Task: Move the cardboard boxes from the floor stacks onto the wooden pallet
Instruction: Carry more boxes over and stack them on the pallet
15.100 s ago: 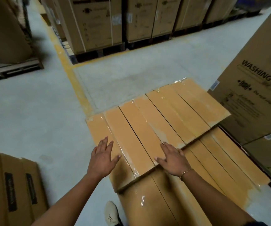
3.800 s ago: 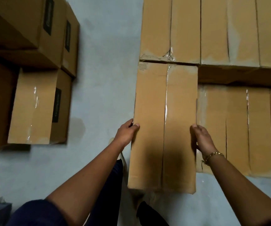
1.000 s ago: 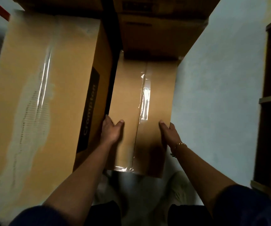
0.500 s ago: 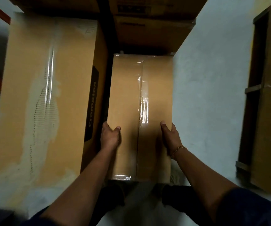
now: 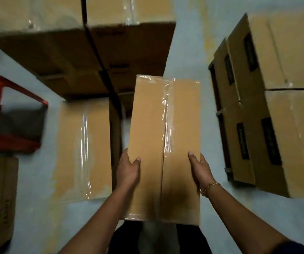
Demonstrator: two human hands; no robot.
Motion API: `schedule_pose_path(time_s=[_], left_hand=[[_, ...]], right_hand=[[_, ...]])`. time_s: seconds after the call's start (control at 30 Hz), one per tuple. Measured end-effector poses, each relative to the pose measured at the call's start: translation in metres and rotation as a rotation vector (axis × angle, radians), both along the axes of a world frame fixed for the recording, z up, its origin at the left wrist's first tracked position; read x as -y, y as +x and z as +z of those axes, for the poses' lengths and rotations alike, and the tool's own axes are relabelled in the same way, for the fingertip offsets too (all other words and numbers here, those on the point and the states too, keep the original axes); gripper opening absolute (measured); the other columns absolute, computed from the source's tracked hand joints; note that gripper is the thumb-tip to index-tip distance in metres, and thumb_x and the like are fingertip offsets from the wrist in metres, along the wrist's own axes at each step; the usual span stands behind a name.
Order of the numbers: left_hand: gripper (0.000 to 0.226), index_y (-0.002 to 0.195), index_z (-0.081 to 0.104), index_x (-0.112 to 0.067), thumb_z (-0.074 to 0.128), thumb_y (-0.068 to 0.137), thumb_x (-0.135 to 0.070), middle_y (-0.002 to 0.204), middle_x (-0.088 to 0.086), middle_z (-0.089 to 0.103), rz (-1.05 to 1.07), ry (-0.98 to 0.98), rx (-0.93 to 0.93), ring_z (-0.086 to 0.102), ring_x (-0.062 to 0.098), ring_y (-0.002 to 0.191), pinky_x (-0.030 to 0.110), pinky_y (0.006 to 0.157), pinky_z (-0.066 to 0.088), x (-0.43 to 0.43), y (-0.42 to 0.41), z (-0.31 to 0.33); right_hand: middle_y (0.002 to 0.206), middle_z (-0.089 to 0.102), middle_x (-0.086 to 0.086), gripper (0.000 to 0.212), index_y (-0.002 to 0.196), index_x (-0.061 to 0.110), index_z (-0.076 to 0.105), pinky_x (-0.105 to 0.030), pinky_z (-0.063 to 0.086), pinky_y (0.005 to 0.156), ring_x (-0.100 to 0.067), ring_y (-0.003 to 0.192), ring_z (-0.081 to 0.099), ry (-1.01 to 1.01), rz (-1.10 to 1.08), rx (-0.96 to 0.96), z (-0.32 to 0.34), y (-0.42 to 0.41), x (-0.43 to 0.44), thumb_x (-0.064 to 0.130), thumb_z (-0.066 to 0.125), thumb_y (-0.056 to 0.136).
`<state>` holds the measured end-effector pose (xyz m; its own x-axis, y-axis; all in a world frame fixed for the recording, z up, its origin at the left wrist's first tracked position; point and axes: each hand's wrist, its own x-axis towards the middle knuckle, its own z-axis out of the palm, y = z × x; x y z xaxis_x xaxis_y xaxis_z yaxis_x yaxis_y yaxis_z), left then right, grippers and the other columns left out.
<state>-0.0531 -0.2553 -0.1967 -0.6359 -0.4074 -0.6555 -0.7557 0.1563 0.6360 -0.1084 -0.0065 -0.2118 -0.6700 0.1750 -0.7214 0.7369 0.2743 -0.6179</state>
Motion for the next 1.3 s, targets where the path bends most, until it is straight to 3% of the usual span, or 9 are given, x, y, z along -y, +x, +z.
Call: schedule_pose_path(time_s=[0.13,0.23,0.37,0.47,0.6,0.77,0.97,1.13,1.3], left_hand=[[0.048,0.144,0.049,-0.024,0.063,0.099,-0.024,0.137,0.001,0.06,-0.17,0.012,-0.156,0.057,0.024,0.123,0.037,0.102,0.046,-0.02,-0.008,0.102],[0.049,0.142,0.051,-0.03,0.063,0.094,-0.036,0.136,-0.002,0.061,-0.281,0.012,-0.224,0.059,0.022,0.12,0.043,0.104,0.048,-0.045,-0.019,0.159],[0.06,0.141,0.054,-0.03,0.064,0.084,-0.044,0.136,-0.002,0.062,-0.412,0.028,-0.32,0.061,0.023,0.121,0.042,0.104,0.048,-0.099,-0.033,0.205],[0.068,0.139,0.056,-0.025,0.06,0.076,-0.049,0.134,0.001,0.064,-0.485,0.035,-0.366,0.061,0.024,0.12,0.046,0.106,0.048,-0.156,-0.034,0.232],[0.06,0.134,0.059,-0.023,0.062,0.078,-0.043,0.131,0.003,0.066,-0.561,0.037,-0.429,0.062,0.026,0.119,0.046,0.106,0.047,-0.248,-0.024,0.258],[0.042,0.137,0.057,-0.022,0.064,0.096,-0.026,0.131,0.004,0.065,-0.638,0.077,-0.444,0.061,0.028,0.118,0.046,0.103,0.048,-0.359,0.003,0.276],[0.046,0.145,0.051,-0.021,0.06,0.1,-0.027,0.13,-0.003,0.06,-0.726,0.13,-0.436,0.059,0.026,0.118,0.042,0.1,0.047,-0.468,0.023,0.286],[0.052,0.148,0.048,-0.022,0.062,0.098,-0.03,0.135,-0.001,0.061,-0.781,0.159,-0.395,0.06,0.026,0.121,0.047,0.106,0.048,-0.546,0.017,0.284],[0.049,0.148,0.046,-0.02,0.059,0.101,-0.024,0.135,-0.004,0.058,-0.789,0.221,-0.379,0.055,0.02,0.118,0.04,0.105,0.044,-0.626,-0.004,0.274]], right_hand=[[0.129,0.064,0.004,0.057,0.147,0.03,0.047,-0.041,0.052,0.096,-0.019,0.112,0.062,-0.054,-0.131,-0.085,0.109,0.025,-0.035,0.056,0.056,0.097],[0.112,0.066,0.012,0.036,0.134,0.031,0.051,-0.025,0.05,0.074,-0.007,0.099,0.063,-0.08,-0.19,-0.19,0.172,0.043,-0.07,0.042,0.058,0.101],[0.116,0.071,0.009,0.038,0.133,0.03,0.057,-0.034,0.057,0.083,-0.014,0.105,0.068,-0.118,-0.283,-0.304,0.232,0.073,-0.126,0.038,0.066,0.097],[0.117,0.075,0.006,0.052,0.134,0.033,0.06,-0.047,0.056,0.098,-0.019,0.109,0.071,-0.16,-0.361,-0.381,0.253,0.101,-0.183,0.044,0.074,0.085],[0.115,0.076,0.001,0.031,0.128,0.028,0.061,-0.036,0.06,0.086,-0.018,0.1,0.073,-0.168,-0.449,-0.467,0.274,0.137,-0.261,0.019,0.065,0.099],[0.118,0.073,0.001,0.037,0.133,0.031,0.057,-0.036,0.06,0.087,-0.017,0.102,0.072,-0.114,-0.515,-0.487,0.293,0.183,-0.364,0.02,0.065,0.098],[0.107,0.072,0.013,0.037,0.134,0.032,0.055,-0.017,0.055,0.063,-0.001,0.082,0.072,-0.056,-0.623,-0.501,0.303,0.227,-0.458,0.019,0.062,0.101],[0.11,0.072,0.017,0.033,0.132,0.035,0.059,-0.016,0.055,0.068,0.001,0.087,0.072,-0.01,-0.661,-0.509,0.305,0.242,-0.523,0.024,0.062,0.101],[0.118,0.072,0.011,0.035,0.134,0.036,0.058,-0.024,0.054,0.076,-0.008,0.1,0.07,0.031,-0.694,-0.492,0.301,0.23,-0.594,0.029,0.063,0.1]])
